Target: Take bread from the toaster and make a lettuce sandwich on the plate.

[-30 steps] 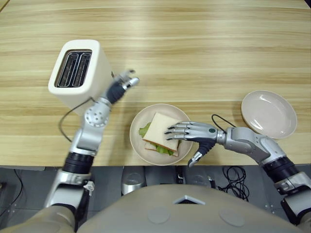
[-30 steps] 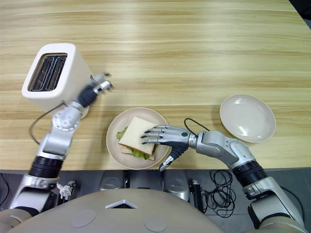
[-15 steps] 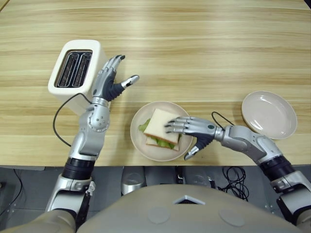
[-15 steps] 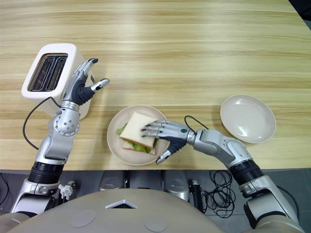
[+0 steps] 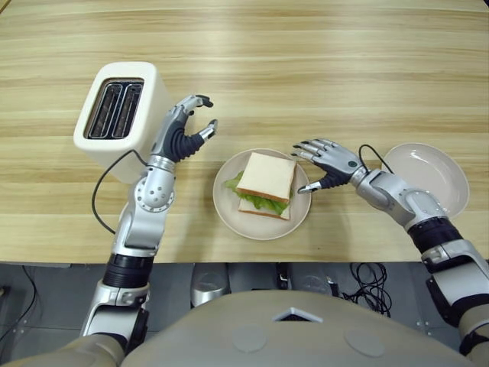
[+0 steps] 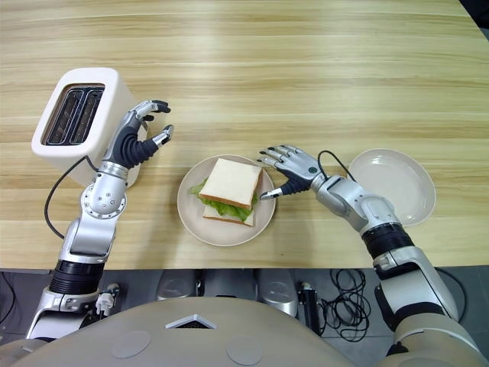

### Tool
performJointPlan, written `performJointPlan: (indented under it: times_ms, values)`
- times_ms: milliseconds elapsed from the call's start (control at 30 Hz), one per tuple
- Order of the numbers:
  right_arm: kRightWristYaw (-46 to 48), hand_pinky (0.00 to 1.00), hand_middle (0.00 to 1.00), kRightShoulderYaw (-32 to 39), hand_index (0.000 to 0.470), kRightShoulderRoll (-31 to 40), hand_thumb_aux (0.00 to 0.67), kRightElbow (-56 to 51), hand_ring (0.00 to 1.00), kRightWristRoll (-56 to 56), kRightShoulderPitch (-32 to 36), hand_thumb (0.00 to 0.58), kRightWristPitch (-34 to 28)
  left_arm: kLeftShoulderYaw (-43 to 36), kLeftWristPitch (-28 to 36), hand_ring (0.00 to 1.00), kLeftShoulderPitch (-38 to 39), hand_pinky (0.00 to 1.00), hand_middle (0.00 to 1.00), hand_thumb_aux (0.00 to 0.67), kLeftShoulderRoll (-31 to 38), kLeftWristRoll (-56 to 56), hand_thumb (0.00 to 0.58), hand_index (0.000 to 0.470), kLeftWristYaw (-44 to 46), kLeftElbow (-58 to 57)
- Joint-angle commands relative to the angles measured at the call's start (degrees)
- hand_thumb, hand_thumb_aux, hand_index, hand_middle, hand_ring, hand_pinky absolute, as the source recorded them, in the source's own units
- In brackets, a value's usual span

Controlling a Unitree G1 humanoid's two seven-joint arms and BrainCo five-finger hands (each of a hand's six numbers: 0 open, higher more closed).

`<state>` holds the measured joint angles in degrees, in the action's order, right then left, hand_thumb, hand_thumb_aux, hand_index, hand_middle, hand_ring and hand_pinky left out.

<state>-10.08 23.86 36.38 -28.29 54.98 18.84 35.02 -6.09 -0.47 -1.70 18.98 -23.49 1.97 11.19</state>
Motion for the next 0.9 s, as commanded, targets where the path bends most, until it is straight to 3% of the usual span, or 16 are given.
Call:
performJointPlan:
  times_ms: [33, 67, 100, 133, 167, 367, 567, 667, 900]
  values:
    - [-3.7, 0.00, 0.00, -4.6, 0.000, -0.8, 0.000, 2.7, 0.00, -9.0, -0.3, 0.000, 4.1, 0.4, 0.1, 0.69, 1.1, 0.69, 0.69, 0.628, 0.0, 1.1, 0.578, 0.431, 1.3, 0.1]
    - [-3.9, 0.00, 0.00, -6.3, 0.000, -1.1, 0.000, 3.5, 0.00, -12.5, -0.6, 0.000, 5.4, 0.7, -0.2, 1.00, 1.5, 1.00, 1.00, 0.670, 0.1, 1.6, 0.580, 0.460, 1.7, 0.7]
    - [-3.5, 0.00, 0.00, -7.9, 0.222, -1.4, 0.323, 4.2, 0.00, -16.4, -0.9, 0.425, 6.6, 0.9, -0.4, 1.00, 1.9, 1.00, 1.00, 0.670, 0.3, 2.4, 0.580, 0.460, 2.4, 1.2]
    - [-2.5, 0.23, 0.23, -9.8, 0.361, -1.8, 0.525, 4.6, 0.23, -21.2, -1.4, 0.553, 7.6, 1.3, -0.5, 1.00, 2.4, 1.00, 1.00, 0.670, 0.5, 3.3, 0.580, 0.460, 3.1, 2.0]
    - [-1.0, 1.00, 1.00, -11.1, 0.460, -2.2, 0.670, 4.3, 1.00, -25.9, -1.7, 0.580, 8.5, 1.6, -0.8, 1.00, 2.9, 1.00, 1.00, 0.670, 0.7, 4.3, 0.580, 0.460, 3.8, 2.8]
    - [14.5, 1.00, 1.00, -16.5, 0.460, -3.9, 0.670, 1.1, 1.00, -50.6, -4.0, 0.580, 7.7, 3.4, -2.0, 1.00, 7.0, 1.00, 1.00, 0.670, 2.4, 13.9, 0.580, 0.460, 11.7, 6.2]
    - [50.4, 1.00, 1.00, -10.9, 0.460, 1.7, 0.670, 8.3, 1.00, -70.9, -14.0, 0.580, -2.3, -0.2, -5.8, 1.00, 15.7, 1.00, 1.00, 0.670, 9.4, 17.2, 0.580, 0.460, 22.6, 7.6]
    - [62.0, 1.00, 1.00, -8.7, 0.460, 6.4, 0.670, 11.2, 1.00, -72.8, -18.6, 0.580, -6.5, -1.7, -6.5, 1.00, 20.9, 1.00, 1.00, 0.670, 13.2, 16.1, 0.580, 0.460, 26.1, 7.0]
    - [61.6, 1.00, 1.00, -8.1, 0.460, 10.5, 0.670, 8.1, 1.00, -57.4, -20.3, 0.580, -5.4, -2.9, -6.7, 1.00, 25.3, 1.00, 1.00, 0.670, 17.1, 6.6, 0.580, 0.460, 23.3, -0.4]
